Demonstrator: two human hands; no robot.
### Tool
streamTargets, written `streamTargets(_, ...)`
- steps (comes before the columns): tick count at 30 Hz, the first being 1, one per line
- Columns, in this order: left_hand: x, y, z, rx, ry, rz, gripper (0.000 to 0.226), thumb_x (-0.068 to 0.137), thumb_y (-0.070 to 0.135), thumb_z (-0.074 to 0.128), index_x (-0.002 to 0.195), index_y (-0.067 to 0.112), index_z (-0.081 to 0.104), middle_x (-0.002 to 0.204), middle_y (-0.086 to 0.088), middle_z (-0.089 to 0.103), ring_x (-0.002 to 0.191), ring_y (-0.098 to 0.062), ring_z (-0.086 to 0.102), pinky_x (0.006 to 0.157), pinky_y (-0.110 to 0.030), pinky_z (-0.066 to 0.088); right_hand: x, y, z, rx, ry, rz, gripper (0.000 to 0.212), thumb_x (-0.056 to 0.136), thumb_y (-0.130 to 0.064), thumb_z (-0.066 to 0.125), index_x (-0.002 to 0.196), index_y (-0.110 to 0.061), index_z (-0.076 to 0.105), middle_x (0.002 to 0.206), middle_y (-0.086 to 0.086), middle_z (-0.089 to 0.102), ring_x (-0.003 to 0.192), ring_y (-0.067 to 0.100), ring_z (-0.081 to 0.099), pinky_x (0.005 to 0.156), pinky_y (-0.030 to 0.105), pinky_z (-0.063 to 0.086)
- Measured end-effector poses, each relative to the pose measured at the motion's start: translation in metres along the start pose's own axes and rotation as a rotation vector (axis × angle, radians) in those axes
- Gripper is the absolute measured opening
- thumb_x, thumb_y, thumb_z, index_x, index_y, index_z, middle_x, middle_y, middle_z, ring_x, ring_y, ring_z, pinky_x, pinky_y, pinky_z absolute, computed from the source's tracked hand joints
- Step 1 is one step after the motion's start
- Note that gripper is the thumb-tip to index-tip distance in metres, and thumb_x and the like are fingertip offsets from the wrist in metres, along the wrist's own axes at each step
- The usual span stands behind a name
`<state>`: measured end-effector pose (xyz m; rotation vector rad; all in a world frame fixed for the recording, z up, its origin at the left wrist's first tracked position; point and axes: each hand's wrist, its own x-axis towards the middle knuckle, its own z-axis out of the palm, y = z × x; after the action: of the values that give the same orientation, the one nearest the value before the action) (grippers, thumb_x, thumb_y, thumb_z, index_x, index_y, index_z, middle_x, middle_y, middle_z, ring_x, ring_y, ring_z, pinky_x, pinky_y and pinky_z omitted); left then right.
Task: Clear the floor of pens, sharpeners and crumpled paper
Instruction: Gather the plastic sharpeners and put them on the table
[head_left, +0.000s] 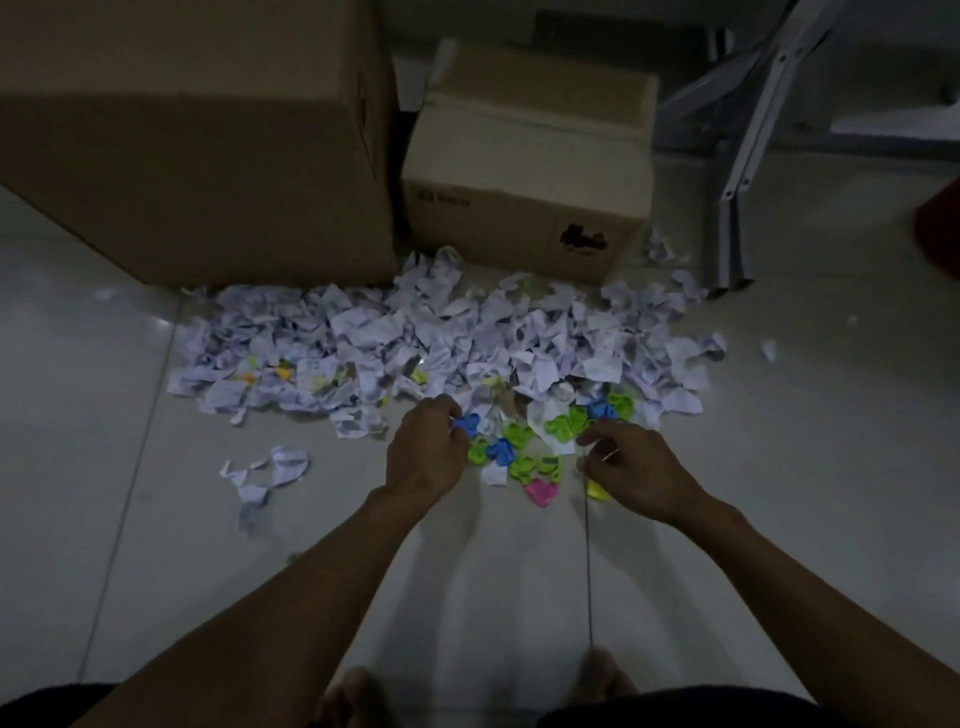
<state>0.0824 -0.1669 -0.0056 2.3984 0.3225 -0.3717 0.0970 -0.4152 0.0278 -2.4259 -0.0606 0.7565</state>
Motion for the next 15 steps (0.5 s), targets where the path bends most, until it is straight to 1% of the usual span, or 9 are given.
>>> streamTargets(3,0.016,-0.026,0.033,0.07,0.031,0.094,0.024,0.091,0.014,0.054,0.114,0.006,0.059,0.109,-0.017,0.053,0.102,-0.034,0.053,0.075,-0.038,0.045,0.017,0.022,0.034,0.031,0.067,-0.071,0.013,0.086,-0.018,0.069,0.096,-0.025,0.064,0.075,-0.008,0.064,0.067,0.0,0.06,0.058,0.011,0.04)
streamTargets(6,0.022,-0.043,0.059,0.126,0.046,0.145,0.034,0.091,0.017,0.055,0.124,0.01,0.055,0.12,-0.013,0.046,0.114,-0.03,0.045,0.078,-0.038,0.045,0.023,0.041,0.06,0.068,0.164,-0.092,0.012,0.085,-0.016,0.069,0.093,-0.024,0.066,0.073,-0.009,0.064,0.065,0.001,0.062,0.058,0.01,0.043)
streamTargets(7,0.024,-0.046,0.065,0.151,0.05,0.148,0.036,0.091,0.019,0.055,0.126,0.011,0.054,0.122,-0.012,0.045,0.115,-0.028,0.043,0.078,-0.036,0.044,0.025,0.046,0.067,0.067,0.194,-0.101,0.012,0.085,-0.015,0.068,0.094,-0.023,0.068,0.074,-0.008,0.065,0.065,0.002,0.062,0.06,0.014,0.045)
streamTargets(8,0.026,-0.047,0.07,0.172,0.06,0.158,0.035,0.091,0.021,0.056,0.125,0.012,0.055,0.121,-0.011,0.044,0.115,-0.028,0.042,0.077,-0.036,0.044,0.027,0.048,0.072,0.069,0.224,-0.11,0.013,0.085,-0.014,0.068,0.096,-0.021,0.069,0.074,-0.007,0.065,0.065,0.002,0.062,0.061,0.016,0.046)
streamTargets(9,0.027,-0.046,0.073,0.177,0.071,0.168,0.031,0.091,0.02,0.057,0.121,0.011,0.057,0.119,-0.012,0.044,0.113,-0.028,0.042,0.076,-0.036,0.044,0.028,0.049,0.075,0.077,0.246,-0.112,0.014,0.084,-0.013,0.068,0.097,-0.018,0.07,0.075,-0.006,0.065,0.065,0.001,0.062,0.061,0.016,0.046)
streamTargets(11,0.024,-0.045,0.077,0.152,0.09,0.166,0.024,0.09,0.016,0.058,0.113,0.006,0.058,0.115,-0.014,0.045,0.109,-0.03,0.044,0.075,-0.038,0.045,0.025,0.049,0.082,0.084,0.269,-0.126,0.016,0.084,-0.01,0.068,0.099,-0.014,0.071,0.076,-0.003,0.066,0.065,0.001,0.06,0.059,0.011,0.043)
streamTargets(13,0.022,-0.044,0.077,0.117,0.112,0.176,0.02,0.088,0.009,0.057,0.108,0.003,0.055,0.113,-0.017,0.045,0.106,-0.033,0.044,0.075,-0.041,0.045,0.023,0.047,0.087,0.084,0.286,-0.14,0.017,0.083,-0.008,0.068,0.099,-0.012,0.071,0.077,-0.003,0.066,0.065,0.0,0.06,0.059,0.01,0.043)
streamTargets(15,0.021,-0.044,0.074,0.056,0.184,0.212,0.018,0.089,0.009,0.055,0.106,0.002,0.055,0.112,-0.017,0.045,0.102,-0.033,0.046,0.075,-0.041,0.044,0.023,0.044,0.092,0.077,0.303,-0.15,0.017,0.082,-0.008,0.068,0.098,-0.013,0.072,0.077,-0.005,0.065,0.064,-0.002,0.059,0.059,0.013,0.044)
